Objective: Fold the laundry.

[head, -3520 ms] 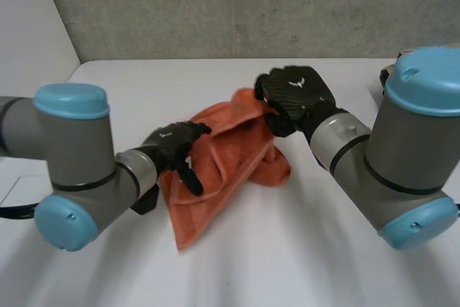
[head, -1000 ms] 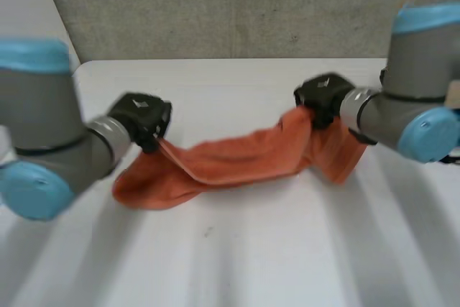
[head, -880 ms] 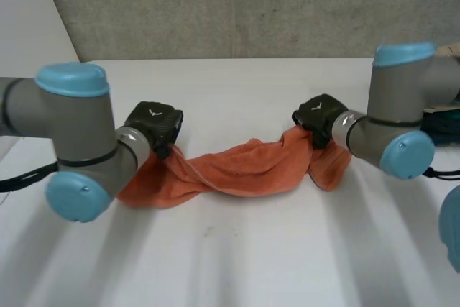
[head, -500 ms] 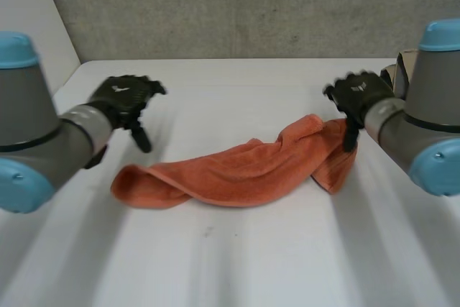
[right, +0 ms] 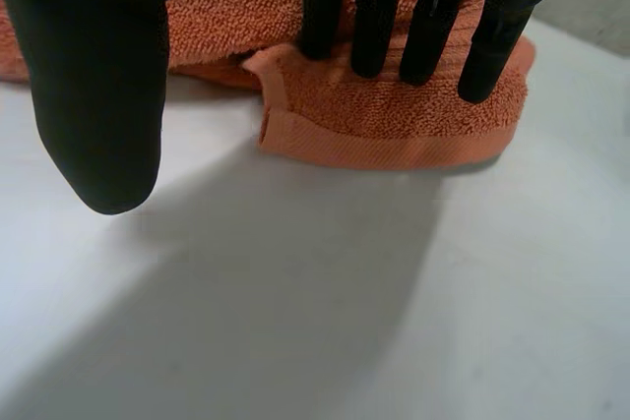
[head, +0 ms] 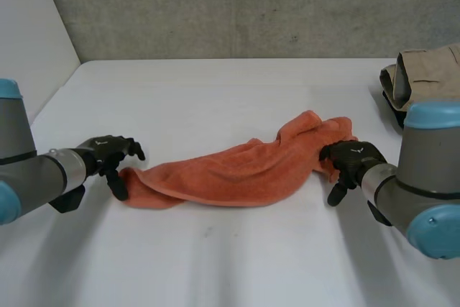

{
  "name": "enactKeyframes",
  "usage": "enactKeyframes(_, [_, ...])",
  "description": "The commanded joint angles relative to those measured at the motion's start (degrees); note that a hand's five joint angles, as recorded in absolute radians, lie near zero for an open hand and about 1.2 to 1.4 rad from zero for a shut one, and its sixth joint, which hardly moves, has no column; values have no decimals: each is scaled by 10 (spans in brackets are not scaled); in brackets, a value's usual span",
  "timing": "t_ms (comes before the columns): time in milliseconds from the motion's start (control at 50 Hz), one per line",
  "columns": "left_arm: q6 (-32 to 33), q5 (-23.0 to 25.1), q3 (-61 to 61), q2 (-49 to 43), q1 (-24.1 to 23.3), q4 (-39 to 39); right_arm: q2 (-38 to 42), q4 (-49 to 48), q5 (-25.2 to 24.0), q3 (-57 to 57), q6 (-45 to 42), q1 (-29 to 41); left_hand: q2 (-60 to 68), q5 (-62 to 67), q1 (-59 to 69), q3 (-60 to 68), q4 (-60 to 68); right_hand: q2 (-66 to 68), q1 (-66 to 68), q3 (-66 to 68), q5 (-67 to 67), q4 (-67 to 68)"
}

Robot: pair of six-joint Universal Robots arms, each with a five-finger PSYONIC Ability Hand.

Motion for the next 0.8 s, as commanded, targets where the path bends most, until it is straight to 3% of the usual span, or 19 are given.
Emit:
enactKeyframes(20, [13,-6,21,-30,-10,14,30,-62,26,-9,-8,7,152,151,151,152,152,63,54,56,51,56])
enactKeyframes(200, [16,-16,36,-47,-28,26,70,-110,29,-42,-15,15,416,415,415,416,416,130,121,123,118,124])
enactKeyframes(300, [19,-31,37,-49,-39,29,88,-121,28,-67,-16,20,561,559,559,560,561,233,223,226,220,226])
enactKeyframes(360, [22,-36,38,-52,-41,30,98,-131,29,-82,-16,20,568,566,566,567,568,305,296,298,293,298])
enactKeyframes(440, [32,-40,39,-51,-40,31,118,-143,30,-106,-29,15,568,566,566,567,568,583,573,576,570,576])
enactKeyframes(580, [39,-37,34,-13,-25,21,85,-121,38,-115,-83,-5,568,566,566,567,568,583,574,576,571,577])
enactKeyframes(660, [39,-32,31,34,-5,5,31,-50,5,-118,-138,-28,568,566,566,567,568,583,574,576,571,577])
enactKeyframes(800, [50,6,28,147,43,-43,-71,221,-72,-156,-304,-95,568,566,566,567,568,583,574,576,571,577])
